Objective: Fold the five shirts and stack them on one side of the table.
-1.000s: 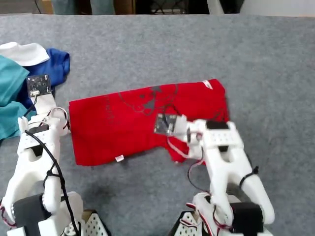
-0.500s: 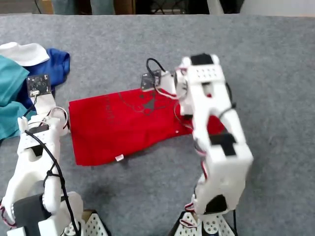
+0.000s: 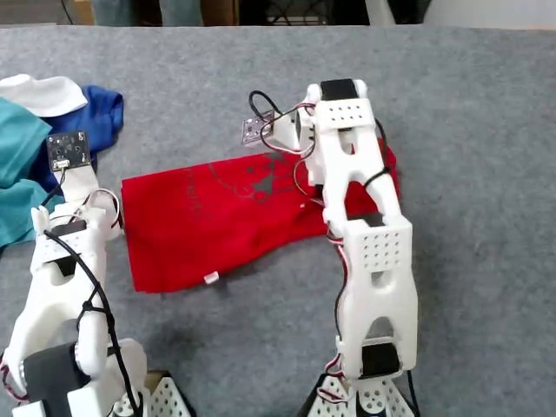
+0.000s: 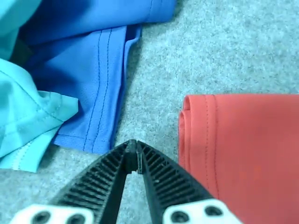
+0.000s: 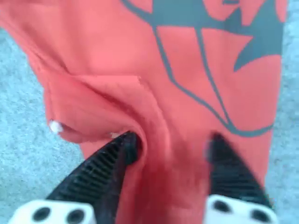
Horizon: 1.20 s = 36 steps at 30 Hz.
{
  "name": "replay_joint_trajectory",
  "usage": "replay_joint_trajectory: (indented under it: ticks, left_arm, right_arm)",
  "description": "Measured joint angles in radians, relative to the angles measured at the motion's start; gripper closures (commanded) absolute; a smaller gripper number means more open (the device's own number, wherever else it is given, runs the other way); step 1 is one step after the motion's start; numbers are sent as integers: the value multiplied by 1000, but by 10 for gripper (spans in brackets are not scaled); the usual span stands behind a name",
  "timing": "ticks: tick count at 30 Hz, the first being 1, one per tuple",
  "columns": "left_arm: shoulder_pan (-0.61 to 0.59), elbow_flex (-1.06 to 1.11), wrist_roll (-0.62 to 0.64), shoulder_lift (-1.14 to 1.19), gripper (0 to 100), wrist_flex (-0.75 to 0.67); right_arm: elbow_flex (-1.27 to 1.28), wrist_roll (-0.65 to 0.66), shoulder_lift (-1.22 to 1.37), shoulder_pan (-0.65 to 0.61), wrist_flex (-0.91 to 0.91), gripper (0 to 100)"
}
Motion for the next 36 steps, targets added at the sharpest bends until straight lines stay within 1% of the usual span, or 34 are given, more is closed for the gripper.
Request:
replay_joint_trajectory:
  ticks: [5, 7, 8, 11, 13, 14, 16, 17, 20, 24, 27, 29, 32, 36]
  left_arm:
    - [0, 0, 0, 0, 971, 0]
    - [0, 0, 0, 0, 971, 0]
    - [0, 0, 0, 0, 971, 0]
    - [0, 0, 0, 0, 971, 0]
    - [0, 0, 0, 0, 971, 0]
    - [0, 0, 0, 0, 971, 0]
    - [0, 0, 0, 0, 971, 0]
    - [0, 0, 0, 0, 971, 0]
    - [0, 0, 0, 0, 971, 0]
    - [0, 0, 0, 0, 971, 0]
    - [0, 0, 0, 0, 971, 0]
    - [0, 0, 0, 0, 971, 0]
    - [0, 0, 0, 0, 971, 0]
    - [0, 0, 0, 0, 971, 0]
  right_arm:
    - [101, -40, -187, 0, 0, 685]
    - [172, -51, -275, 0, 0, 715]
    - [210, -64, -319, 0, 0, 761]
    - [327, -103, -451, 0, -8, 996]
    - [410, -110, -528, 0, -9, 936]
    - [454, -117, -562, 0, -23, 941]
    - [552, -138, -614, 0, -75, 987]
    - [606, -158, -632, -2, -115, 982]
    - [750, -270, -646, -54, -267, 985]
    - [919, -446, -643, -169, -514, 984]
    - [985, -554, -583, -216, -695, 984]
    - [991, -595, -519, -224, -772, 984]
    - [988, -632, -459, -221, -790, 984]
    - [945, -644, -473, -221, -687, 984]
